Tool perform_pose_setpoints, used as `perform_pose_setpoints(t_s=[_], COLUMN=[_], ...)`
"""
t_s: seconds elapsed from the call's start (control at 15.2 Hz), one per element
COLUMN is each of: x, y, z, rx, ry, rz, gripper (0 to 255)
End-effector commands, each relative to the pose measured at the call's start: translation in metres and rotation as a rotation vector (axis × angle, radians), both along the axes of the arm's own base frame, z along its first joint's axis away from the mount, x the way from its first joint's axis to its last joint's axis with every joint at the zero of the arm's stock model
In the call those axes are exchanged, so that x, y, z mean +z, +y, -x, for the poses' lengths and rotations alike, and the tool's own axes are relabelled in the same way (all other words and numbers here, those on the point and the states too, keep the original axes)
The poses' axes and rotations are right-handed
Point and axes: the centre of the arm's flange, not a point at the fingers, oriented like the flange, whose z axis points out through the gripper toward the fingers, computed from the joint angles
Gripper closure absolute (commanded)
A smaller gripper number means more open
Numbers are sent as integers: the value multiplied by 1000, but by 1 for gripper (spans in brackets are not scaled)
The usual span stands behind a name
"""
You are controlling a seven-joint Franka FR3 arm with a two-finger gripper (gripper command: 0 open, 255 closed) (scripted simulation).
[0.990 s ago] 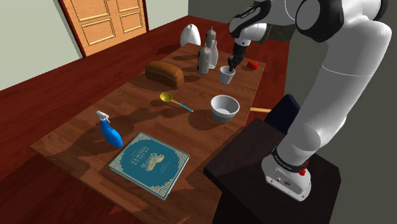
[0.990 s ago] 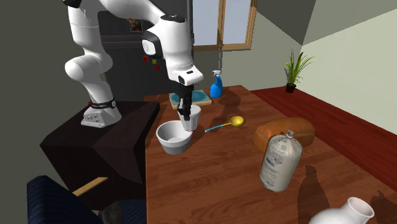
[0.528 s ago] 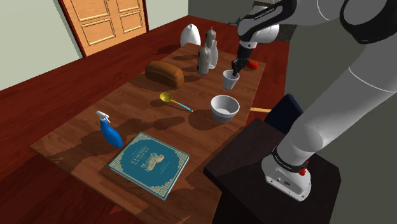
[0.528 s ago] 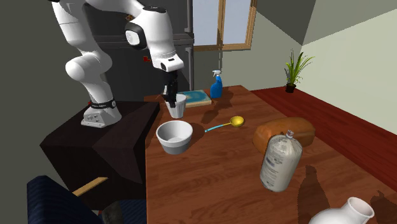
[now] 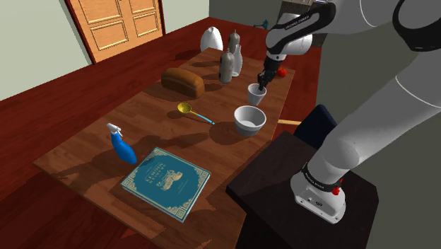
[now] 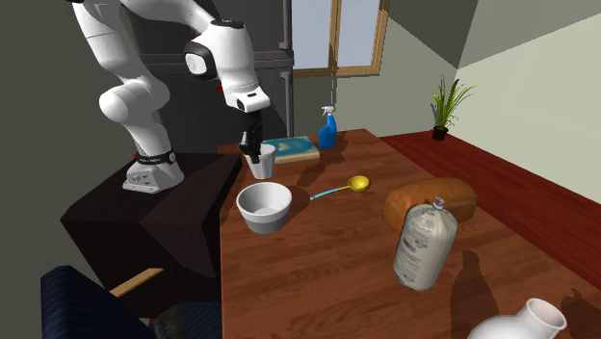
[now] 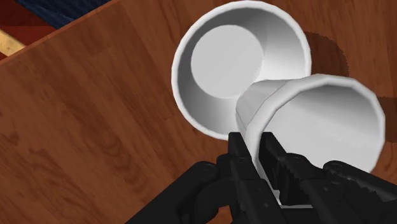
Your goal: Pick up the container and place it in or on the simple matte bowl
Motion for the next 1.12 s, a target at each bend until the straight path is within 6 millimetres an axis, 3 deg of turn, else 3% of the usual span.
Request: perform_pose_setpoints(t_s=[0.0,1.06], x=[-12,-90], y=[0,0], z=[1,1], rx=[0,0], ry=[-1,-1], rz=[0,0], gripper=[255,255])
